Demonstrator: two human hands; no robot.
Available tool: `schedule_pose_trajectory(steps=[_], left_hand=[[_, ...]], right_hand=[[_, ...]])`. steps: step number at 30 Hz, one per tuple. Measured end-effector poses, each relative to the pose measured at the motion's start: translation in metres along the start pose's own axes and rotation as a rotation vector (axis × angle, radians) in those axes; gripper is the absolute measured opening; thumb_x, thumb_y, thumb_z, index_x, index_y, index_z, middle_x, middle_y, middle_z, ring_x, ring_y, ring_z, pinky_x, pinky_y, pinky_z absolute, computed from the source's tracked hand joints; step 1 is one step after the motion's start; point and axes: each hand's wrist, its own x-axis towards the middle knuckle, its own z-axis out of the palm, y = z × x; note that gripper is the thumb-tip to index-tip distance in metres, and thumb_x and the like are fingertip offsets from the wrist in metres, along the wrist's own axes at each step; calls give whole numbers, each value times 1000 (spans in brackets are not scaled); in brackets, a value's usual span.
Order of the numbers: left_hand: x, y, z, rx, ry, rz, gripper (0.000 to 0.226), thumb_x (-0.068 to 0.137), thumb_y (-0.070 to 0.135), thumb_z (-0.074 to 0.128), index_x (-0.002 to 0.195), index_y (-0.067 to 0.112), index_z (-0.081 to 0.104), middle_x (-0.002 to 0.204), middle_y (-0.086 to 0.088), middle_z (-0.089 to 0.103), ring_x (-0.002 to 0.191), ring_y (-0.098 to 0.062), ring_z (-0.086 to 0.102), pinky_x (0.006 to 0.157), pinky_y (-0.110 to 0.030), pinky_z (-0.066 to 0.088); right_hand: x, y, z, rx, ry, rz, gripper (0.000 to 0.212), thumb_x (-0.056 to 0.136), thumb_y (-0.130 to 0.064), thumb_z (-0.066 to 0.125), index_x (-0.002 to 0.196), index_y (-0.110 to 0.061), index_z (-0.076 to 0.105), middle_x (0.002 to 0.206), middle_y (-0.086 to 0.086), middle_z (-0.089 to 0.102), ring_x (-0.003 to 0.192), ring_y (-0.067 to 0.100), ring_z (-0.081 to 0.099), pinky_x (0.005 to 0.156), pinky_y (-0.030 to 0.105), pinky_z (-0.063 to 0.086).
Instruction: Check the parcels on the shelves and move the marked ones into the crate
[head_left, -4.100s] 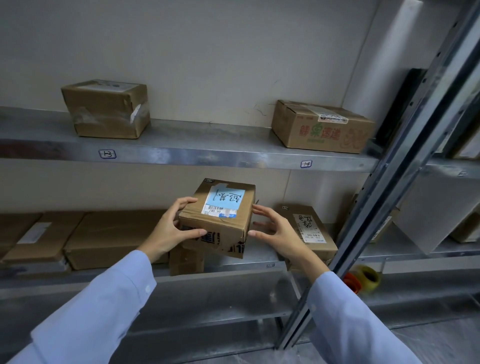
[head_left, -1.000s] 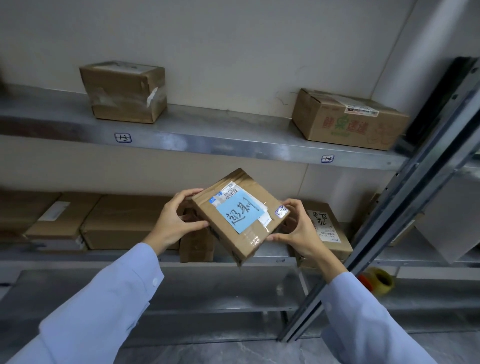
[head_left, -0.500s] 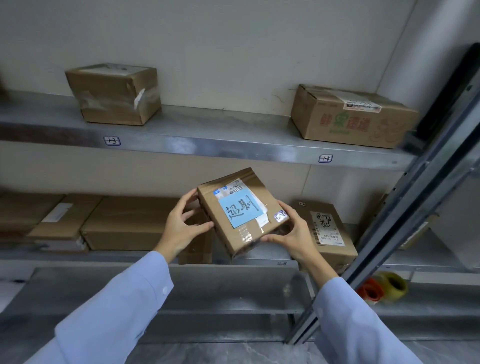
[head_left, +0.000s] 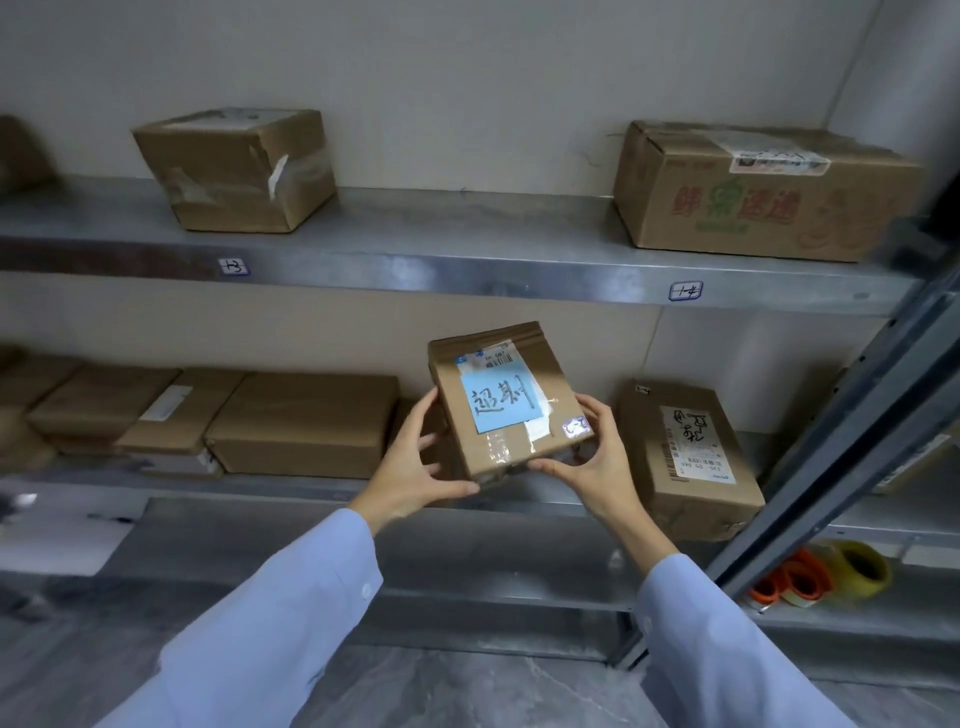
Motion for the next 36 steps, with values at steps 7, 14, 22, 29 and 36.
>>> schedule_pose_trajectory(steps=[7, 14, 22, 29, 36], left_hand=[[-11, -3, -3, -9, 106, 57, 106, 68, 3, 86, 142, 47, 25, 140, 34, 32, 133, -1, 33, 98, -25, 45], [-26, -2, -27, -12, 41, 102, 99, 69, -2, 83, 134, 50, 30, 129, 46, 37, 119, 23, 38, 85, -10, 47], [-57, -8, -44, 32, -119, 182, 105, 64, 6, 90, 145, 34, 28, 137, 33, 42, 129, 11, 39, 106, -42, 45], [-101, -22, -17, 38, -362, 260, 106, 62, 25, 92, 146, 37, 28, 147, 19, 38, 135, 3, 37, 101, -39, 50], [-164, -27, 59, 33, -662, 291, 104, 62, 25, 90, 144, 41, 28, 146, 23, 38, 131, 8, 38, 81, -10, 50]], right_hand=[[-12, -2, 30, -4, -55, 12, 105, 59, -37, 92, 144, -36, 30, 143, -8, 40, 129, 5, 44, 103, 25, 43], [-32, -21, 43, 144, -17, 83, 72, 74, -42, 75, 134, -43, 35, 142, -7, 44, 128, 7, 47, 97, 20, 49], [-104, -39, 75, 212, 153, 135, 76, 81, -40, 77, 143, -35, 33, 142, -11, 49, 129, 7, 51, 104, 39, 49], [-209, -39, 81, 191, 407, 238, 71, 86, -34, 75, 146, -35, 37, 139, -14, 55, 127, 6, 53, 103, 32, 49], [-340, -45, 64, 193, 724, 372, 59, 90, -22, 71, 141, -30, 42, 128, -17, 58, 116, -1, 57, 86, 14, 49]])
